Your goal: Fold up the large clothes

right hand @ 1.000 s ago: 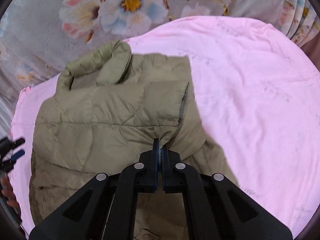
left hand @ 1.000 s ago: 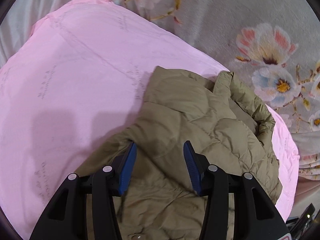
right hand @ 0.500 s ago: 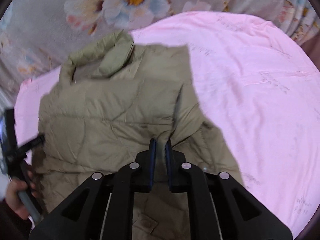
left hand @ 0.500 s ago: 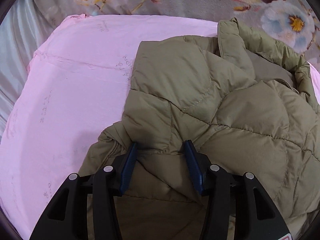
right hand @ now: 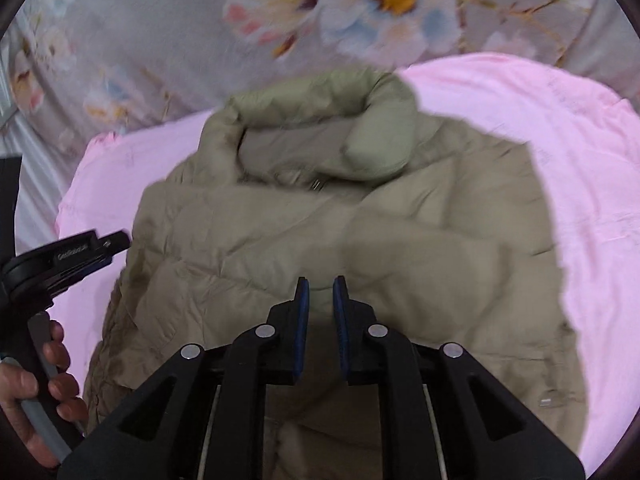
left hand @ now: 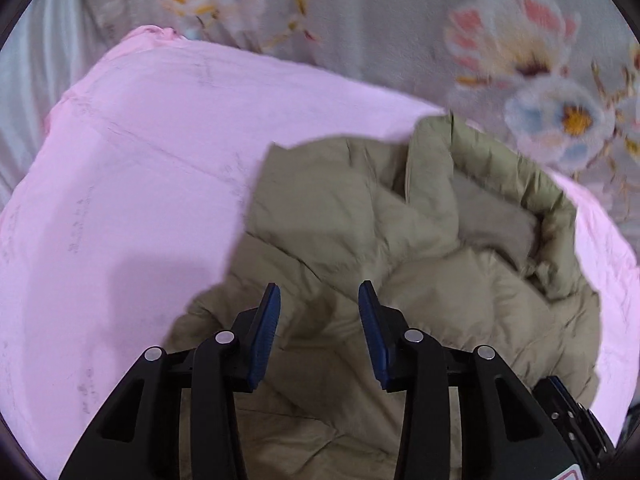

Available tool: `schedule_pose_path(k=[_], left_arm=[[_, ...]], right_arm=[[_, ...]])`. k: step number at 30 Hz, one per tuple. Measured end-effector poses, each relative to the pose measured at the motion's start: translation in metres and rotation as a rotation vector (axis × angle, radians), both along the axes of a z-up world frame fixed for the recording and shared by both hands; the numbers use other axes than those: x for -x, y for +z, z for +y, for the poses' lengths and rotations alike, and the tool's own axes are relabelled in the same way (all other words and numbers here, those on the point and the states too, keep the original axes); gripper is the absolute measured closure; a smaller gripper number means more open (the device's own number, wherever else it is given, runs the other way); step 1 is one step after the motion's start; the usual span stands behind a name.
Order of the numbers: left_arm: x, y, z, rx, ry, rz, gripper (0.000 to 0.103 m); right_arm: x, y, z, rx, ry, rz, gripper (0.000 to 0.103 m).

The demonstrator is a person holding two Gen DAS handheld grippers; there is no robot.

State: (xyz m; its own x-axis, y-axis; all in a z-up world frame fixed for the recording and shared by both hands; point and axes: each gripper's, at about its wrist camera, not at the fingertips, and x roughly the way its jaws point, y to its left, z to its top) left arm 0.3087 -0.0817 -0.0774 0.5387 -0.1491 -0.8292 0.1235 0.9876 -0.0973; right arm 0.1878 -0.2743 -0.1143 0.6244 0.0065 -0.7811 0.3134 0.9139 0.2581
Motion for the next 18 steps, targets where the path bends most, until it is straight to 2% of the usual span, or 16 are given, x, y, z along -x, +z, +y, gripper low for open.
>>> schedule_pose_path(k=[2,3,6,11,14,16,18], left_arm=[[0.004,-0.025,-0.008,-0.045,-0.013,0.038,0.064],[0.006,-0.036,-0.009,-0.069,-0.017,0.029,0.059],[0.014,-0.047,-0.013,-0.131,-0.035,-0.036,0.056],[0.014,-0.059,-0.018,-0.165,-0.029,-0.074,0.055],[0.015,-0.061,-0.021,-0.193,-0.028,-0.089,0.055],[0.015,-0.06,-0.021,-0.194,-0.037,-0.083,0.055],[0.015,-0.051,-0.015,-0.177,-0.058,-0.053,0.056]], right_arm=[[-0.003,-0.011,0.008,0.022,0.013,0.006,0.09],[-0.003,-0.015,0.01,0.02,0.018,0.006,0.09],[-0.002,-0.03,0.009,0.011,0.024,-0.007,0.092],[-0.002,-0.039,0.011,0.018,0.023,-0.014,0.092],[-0.003,-0.037,0.009,0.005,0.023,-0.001,0.092],[0.004,-0.025,0.006,0.011,-0.016,0.003,0.093],[0.023,-0.007,0.001,0.012,-0.074,-0.036,0.091]])
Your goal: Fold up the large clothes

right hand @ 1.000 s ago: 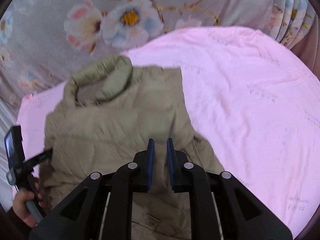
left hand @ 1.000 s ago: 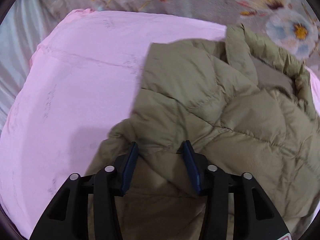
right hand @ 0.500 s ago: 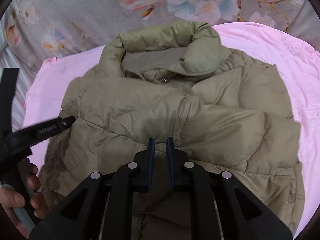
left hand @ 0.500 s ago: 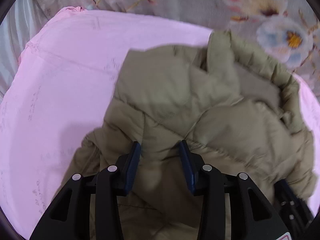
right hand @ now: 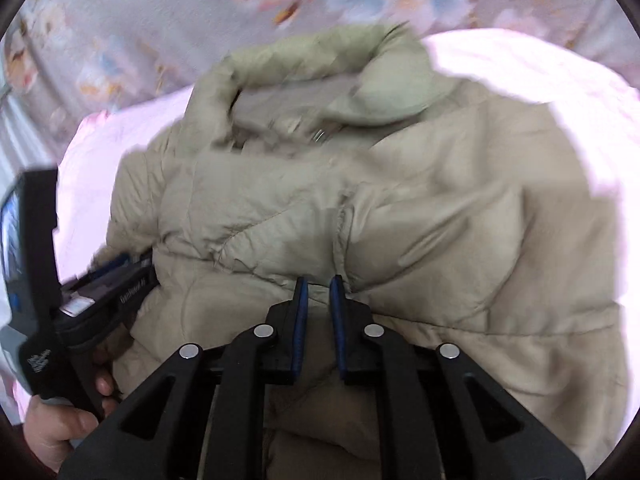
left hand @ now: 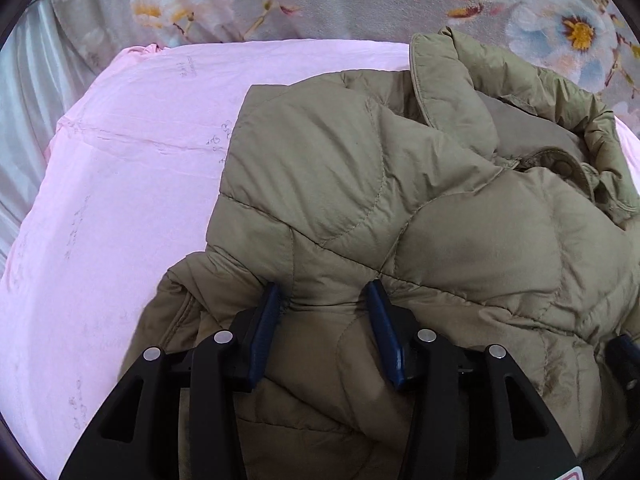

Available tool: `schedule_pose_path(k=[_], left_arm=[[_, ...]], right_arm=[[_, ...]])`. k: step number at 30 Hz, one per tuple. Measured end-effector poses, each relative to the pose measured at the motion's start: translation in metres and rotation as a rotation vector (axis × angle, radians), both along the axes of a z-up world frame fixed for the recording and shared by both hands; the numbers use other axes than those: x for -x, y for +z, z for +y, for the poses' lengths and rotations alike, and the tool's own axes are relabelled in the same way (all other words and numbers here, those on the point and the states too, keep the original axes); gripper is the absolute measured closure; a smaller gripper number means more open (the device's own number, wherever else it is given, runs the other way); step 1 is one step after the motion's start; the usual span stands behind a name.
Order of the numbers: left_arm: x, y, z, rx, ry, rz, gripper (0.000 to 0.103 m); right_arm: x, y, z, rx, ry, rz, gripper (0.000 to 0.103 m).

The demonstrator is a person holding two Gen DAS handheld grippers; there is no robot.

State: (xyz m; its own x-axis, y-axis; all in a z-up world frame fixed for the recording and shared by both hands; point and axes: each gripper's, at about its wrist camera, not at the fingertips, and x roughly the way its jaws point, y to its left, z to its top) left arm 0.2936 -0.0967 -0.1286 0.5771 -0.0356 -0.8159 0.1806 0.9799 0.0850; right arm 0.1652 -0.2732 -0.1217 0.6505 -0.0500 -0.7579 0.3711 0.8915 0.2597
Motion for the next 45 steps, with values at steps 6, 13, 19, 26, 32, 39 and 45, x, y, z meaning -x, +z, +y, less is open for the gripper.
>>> schedule_pose_path(k=[6,13,19,26,32,39,45], left_arm=[[0.01,0.03,0.04,0.065,0.072,-0.032,0.057],[0.009,-0.004,0.051,0.047,0.097,-0.005,0.053],[0.012,-0.011,0.045,0.006,0.089,-0.043,0.052],[0.016,0.027,0.043,0.108,0.085,-0.049,0.054],[0.012,-0.005,0.018,0.039,0.042,-0.056,0.052],[0.034,-0.015,0.027,0.048,0.019,-0.111,0.052],[0.065,-0.016,0.042,0.064,-0.011,-0.114,0.052]], right_arm=[[0.053,0.008,-0.029,-0.034,-0.136,0.023,0.088],[0.051,-0.022,-0.029,-0.034,-0.114,0.069,0.091],[0.043,-0.02,-0.028,-0.014,-0.114,0.1,0.091],[0.022,0.01,-0.018,-0.005,-0.074,0.006,0.088],[0.004,-0.023,-0.006,0.055,-0.012,0.033,0.089],[0.02,-0.036,0.001,0.074,-0.008,0.004,0.09],[0.05,-0.037,0.003,0.077,-0.001,0.003,0.09]])
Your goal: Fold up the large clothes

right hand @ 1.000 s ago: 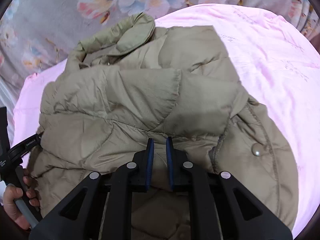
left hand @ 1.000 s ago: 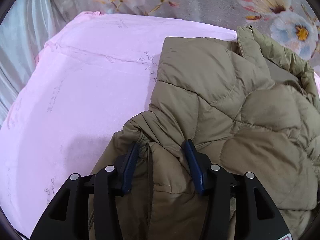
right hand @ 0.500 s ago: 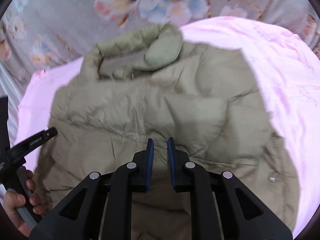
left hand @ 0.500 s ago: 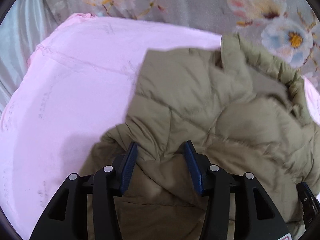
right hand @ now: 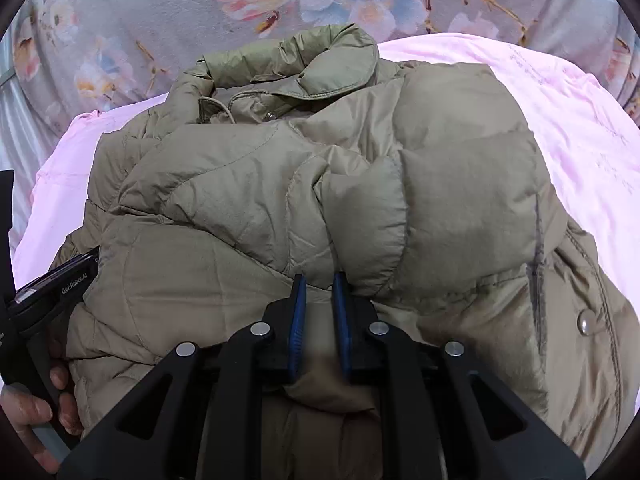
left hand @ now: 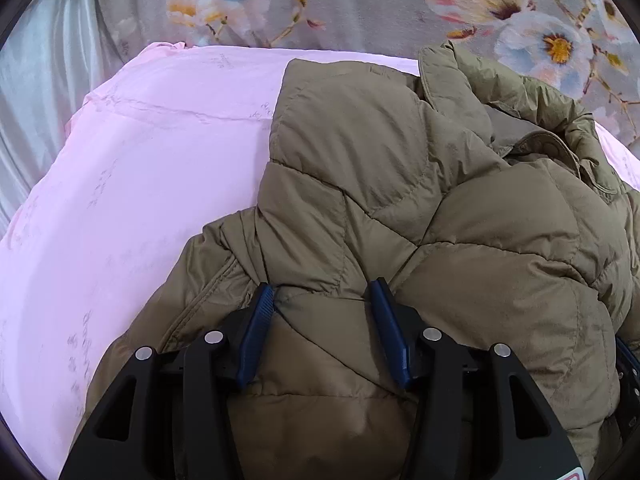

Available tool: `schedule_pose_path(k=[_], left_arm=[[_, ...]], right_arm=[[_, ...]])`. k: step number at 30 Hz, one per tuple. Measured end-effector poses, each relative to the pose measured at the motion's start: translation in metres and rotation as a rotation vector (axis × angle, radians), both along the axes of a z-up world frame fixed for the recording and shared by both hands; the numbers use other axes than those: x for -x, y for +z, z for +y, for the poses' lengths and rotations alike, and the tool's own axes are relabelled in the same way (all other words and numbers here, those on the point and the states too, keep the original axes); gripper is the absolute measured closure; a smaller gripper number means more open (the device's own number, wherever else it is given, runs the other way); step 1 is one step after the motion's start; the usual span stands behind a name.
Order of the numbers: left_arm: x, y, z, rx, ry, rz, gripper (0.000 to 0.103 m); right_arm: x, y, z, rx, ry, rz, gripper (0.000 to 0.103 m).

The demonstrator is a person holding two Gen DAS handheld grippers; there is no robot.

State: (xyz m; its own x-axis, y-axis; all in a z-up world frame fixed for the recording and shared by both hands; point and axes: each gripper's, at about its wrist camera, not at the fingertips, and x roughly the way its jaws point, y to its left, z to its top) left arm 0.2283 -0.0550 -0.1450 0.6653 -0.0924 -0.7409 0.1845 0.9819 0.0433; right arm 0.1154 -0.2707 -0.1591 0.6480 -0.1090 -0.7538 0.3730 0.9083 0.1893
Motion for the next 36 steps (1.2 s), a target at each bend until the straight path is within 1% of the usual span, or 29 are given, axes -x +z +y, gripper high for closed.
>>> schedule_pose_path(k=[4,7,8,9,10,11,12,13,14,15,16,17,19,20,21,22,24,27,28,29,30,31,32,33,34,35,36], left_arm=[[0.016,0.0,0.01,0.003,0.001,-0.001,0.052],[0.014,0.004,0.008,-0.017,0.005,0.005,0.052],[0.012,0.007,0.007,-0.023,0.008,0.016,0.052],[0.008,0.014,0.008,-0.01,0.011,0.042,0.052],[0.004,0.022,0.01,0.024,0.013,0.057,0.052],[-0.001,0.035,0.015,0.091,0.018,0.065,0.052],[-0.005,0.046,0.018,0.146,0.022,0.063,0.052],[-0.012,0.059,0.02,0.21,0.024,0.056,0.052],[-0.018,0.068,0.02,0.251,0.024,0.051,0.052],[-0.028,0.079,0.017,0.301,0.016,0.049,0.051],[-0.038,0.085,0.012,0.334,0.008,0.055,0.051],[-0.049,0.088,0.005,0.366,-0.004,0.074,0.046],[-0.081,0.084,-0.005,0.446,-0.04,0.14,0.045],[-0.096,0.078,-0.006,0.464,-0.045,0.17,0.045],[-0.112,0.069,-0.011,0.468,-0.049,0.202,0.045],[-0.124,0.061,-0.015,0.457,-0.043,0.223,0.045],[-0.139,0.046,-0.018,0.432,-0.03,0.242,0.045],[-0.155,0.027,-0.019,0.444,-0.023,0.294,0.045],[-0.157,0.025,-0.021,0.448,-0.03,0.304,0.045],[-0.158,0.025,-0.023,0.456,-0.044,0.311,0.046],[-0.158,0.025,-0.027,0.483,-0.086,0.328,0.05],[-0.158,0.026,-0.032,0.509,-0.128,0.35,0.056],[-0.158,0.028,-0.037,0.529,-0.159,0.364,0.07],[-0.158,0.03,-0.039,0.528,-0.174,0.362,0.082],[-0.158,0.034,-0.042,0.524,-0.188,0.353,0.089],[-0.159,0.038,-0.045,0.514,-0.197,0.341,0.094],[-0.16,0.042,-0.045,0.498,-0.194,0.324,0.096]], right_arm=[[0.013,0.001,0.003,0.004,0.01,0.001,0.09],[0.006,0.005,-0.001,-0.003,0.02,0.016,0.09],[0.002,0.011,-0.005,-0.018,0.022,0.034,0.089],[-0.001,0.016,-0.008,-0.04,0.017,0.042,0.088],[-0.002,0.027,-0.017,-0.084,0.0,0.021,0.085],[-0.003,0.04,-0.027,-0.12,-0.021,-0.026,0.078],[-0.005,0.053,-0.035,-0.135,-0.041,-0.07,0.072],[-0.008,0.064,-0.042,-0.144,-0.058,-0.103,0.059],[-0.013,0.073,-0.05,-0.161,-0.071,-0.131,0.049],[-0.02,0.079,-0.06,-0.185,-0.084,-0.153,0.047],[-0.03,0.083,-0.072,-0.225,-0.1,-0.175,0.045],[-0.038,0.083,-0.082,-0.264,-0.114,-0.186,0.042],[-0.057,0.073,-0.105,-0.364,-0.167,-0.192,0.038],[-0.064,0.067,-0.113,-0.395,-0.186,-0.19,0.038],[-0.07,0.062,-0.118,-0.415,-0.2,-0.182,0.038],[-0.076,0.056,-0.122,-0.428,-0.215,-0.177,0.038],[-0.088,0.046,-0.128,-0.455,-0.216,-0.181,0.038],[-0.1,0.037,-0.126,-0.477,-0.178,-0.176,0.036],[-0.106,0.035,-0.122,-0.482,-0.152,-0.169,0.037],[-0.109,0.034,-0.121,-0.489,-0.127,-0.17,0.044],[-0.115,0.034,-0.117,-0.512,-0.085,-0.172,0.052],[-0.118,0.032,-0.115,-0.527,-0.064,-0.165,0.067],[-0.12,0.033,-0.112,-0.538,-0.047,-0.17,0.081],[-0.118,0.036,-0.11,-0.54,-0.037,-0.189,0.09],[-0.116,0.043,-0.108,-0.531,-0.029,-0.218,0.097],[-0.112,0.052,-0.107,-0.505,-0.026,-0.245,0.099],[-0.108,0.059,-0.106,-0.479,-0.022,-0.271,0.099]])
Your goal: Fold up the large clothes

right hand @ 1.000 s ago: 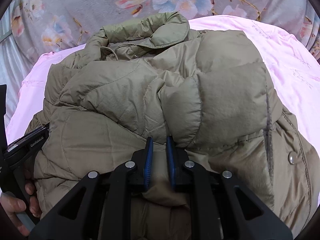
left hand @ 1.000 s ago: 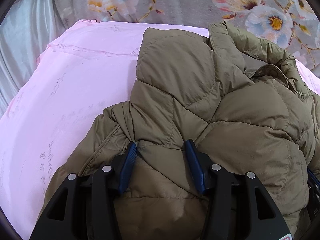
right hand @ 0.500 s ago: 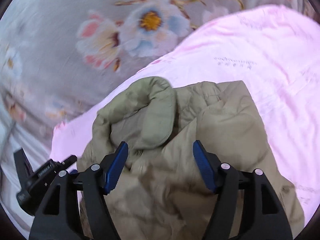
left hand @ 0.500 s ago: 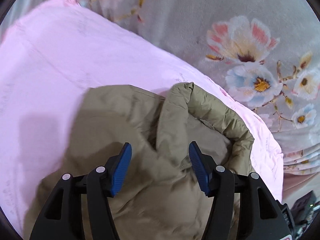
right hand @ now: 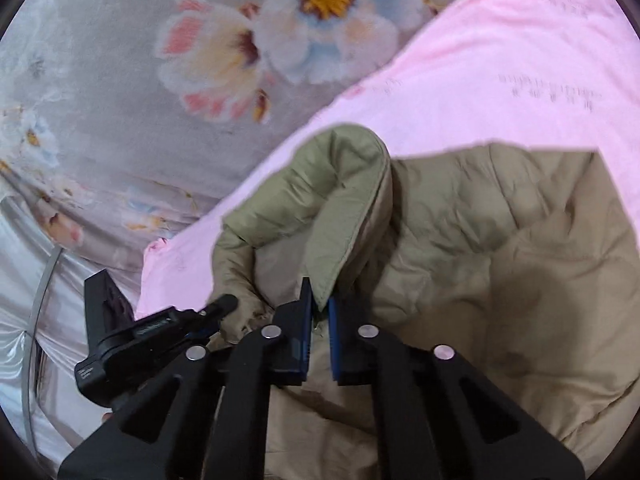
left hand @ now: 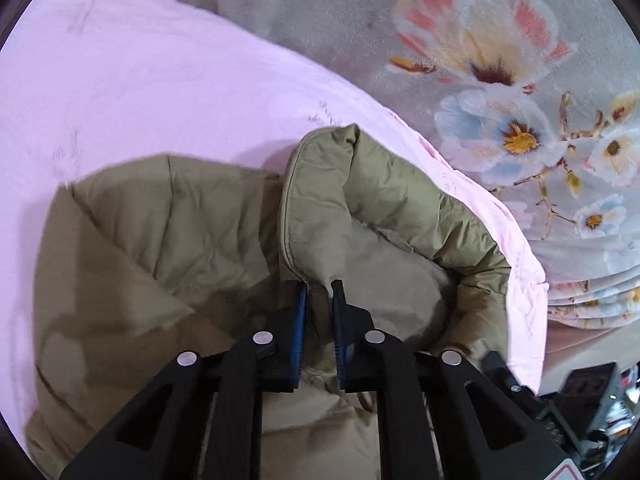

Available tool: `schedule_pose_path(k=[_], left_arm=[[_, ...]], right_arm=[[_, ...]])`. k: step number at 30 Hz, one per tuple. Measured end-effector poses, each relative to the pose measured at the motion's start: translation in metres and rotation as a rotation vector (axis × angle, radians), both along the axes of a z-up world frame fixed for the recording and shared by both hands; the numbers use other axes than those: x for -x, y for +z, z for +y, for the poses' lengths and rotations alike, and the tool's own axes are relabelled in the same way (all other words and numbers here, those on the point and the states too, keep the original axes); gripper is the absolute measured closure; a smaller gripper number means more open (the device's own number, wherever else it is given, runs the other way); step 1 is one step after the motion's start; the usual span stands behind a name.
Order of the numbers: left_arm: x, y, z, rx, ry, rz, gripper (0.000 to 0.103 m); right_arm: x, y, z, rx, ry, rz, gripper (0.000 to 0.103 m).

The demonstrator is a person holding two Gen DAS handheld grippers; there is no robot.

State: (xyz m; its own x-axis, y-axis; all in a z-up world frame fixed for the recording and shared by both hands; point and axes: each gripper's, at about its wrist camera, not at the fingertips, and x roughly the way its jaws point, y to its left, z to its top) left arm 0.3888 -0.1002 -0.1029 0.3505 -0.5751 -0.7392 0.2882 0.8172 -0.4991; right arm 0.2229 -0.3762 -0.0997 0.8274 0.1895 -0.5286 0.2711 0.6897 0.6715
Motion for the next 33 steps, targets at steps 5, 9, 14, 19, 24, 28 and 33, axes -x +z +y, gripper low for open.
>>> schedule_pose_path(k=[5,9,14,19,24,28,33], left_arm=[[-0.011,-0.011,0.006,-0.071,0.053,-0.011,0.098],[-0.012,-0.035,0.007,-0.124,0.054,-0.012,0.088],[0.005,-0.019,0.023,-0.145,0.07,-0.042,0.086],[0.038,0.019,0.052,-0.176,0.131,-0.18,0.085],[0.031,0.0,0.007,-0.294,0.08,-0.187,0.085],[0.03,-0.031,-0.009,-0.381,0.077,-0.203,0.082],[0.03,-0.04,-0.013,-0.407,0.083,-0.236,0.08]], right_arm=[[0.0,-0.025,0.001,0.154,-0.037,0.151,0.1],[-0.007,-0.049,0.005,0.208,-0.015,0.248,0.101],[0.012,-0.028,0.012,0.234,-0.039,0.254,0.095],[0.034,0.002,0.022,0.334,-0.074,0.162,0.092],[-0.008,-0.024,0.037,0.372,0.01,0.247,0.092],[-0.016,-0.052,0.042,0.377,0.02,0.287,0.095],[-0.013,-0.057,0.035,0.331,0.021,0.264,0.095]])
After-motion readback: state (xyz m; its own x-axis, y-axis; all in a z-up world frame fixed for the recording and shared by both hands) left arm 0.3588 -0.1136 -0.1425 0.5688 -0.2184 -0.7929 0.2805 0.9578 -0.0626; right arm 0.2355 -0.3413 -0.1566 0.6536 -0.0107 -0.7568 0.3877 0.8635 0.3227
